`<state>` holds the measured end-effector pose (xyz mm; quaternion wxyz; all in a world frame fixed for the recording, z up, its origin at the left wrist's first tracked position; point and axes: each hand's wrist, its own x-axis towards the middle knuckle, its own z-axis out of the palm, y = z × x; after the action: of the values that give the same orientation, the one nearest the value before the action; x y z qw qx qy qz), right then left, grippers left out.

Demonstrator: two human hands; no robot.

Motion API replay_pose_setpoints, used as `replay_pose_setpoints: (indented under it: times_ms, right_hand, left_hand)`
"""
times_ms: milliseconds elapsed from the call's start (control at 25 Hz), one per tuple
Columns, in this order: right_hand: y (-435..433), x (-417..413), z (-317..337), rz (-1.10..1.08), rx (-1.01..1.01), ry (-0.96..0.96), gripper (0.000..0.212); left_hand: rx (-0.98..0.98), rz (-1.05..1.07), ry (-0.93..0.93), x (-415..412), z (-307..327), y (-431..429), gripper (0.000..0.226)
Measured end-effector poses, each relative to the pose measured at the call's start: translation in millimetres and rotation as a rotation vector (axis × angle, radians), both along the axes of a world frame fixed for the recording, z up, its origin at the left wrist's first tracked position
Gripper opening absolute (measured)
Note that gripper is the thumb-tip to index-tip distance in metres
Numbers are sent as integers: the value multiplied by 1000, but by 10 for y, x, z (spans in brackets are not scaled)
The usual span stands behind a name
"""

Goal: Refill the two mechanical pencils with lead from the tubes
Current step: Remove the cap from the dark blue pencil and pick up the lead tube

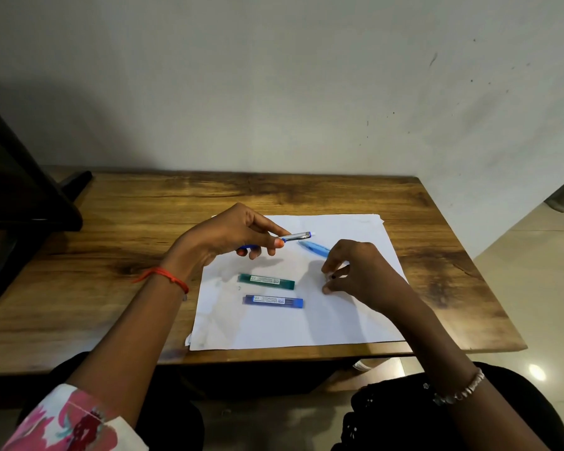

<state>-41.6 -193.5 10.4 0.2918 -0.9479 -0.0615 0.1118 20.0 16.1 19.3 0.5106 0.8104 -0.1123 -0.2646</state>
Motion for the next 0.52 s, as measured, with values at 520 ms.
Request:
replay_pose_setpoints:
  times_ms: [520]
  right_hand:
    - [-47, 15, -10, -10, -18, -3, 25]
  left_hand:
    - [20, 0, 1, 6, -9, -9, 15]
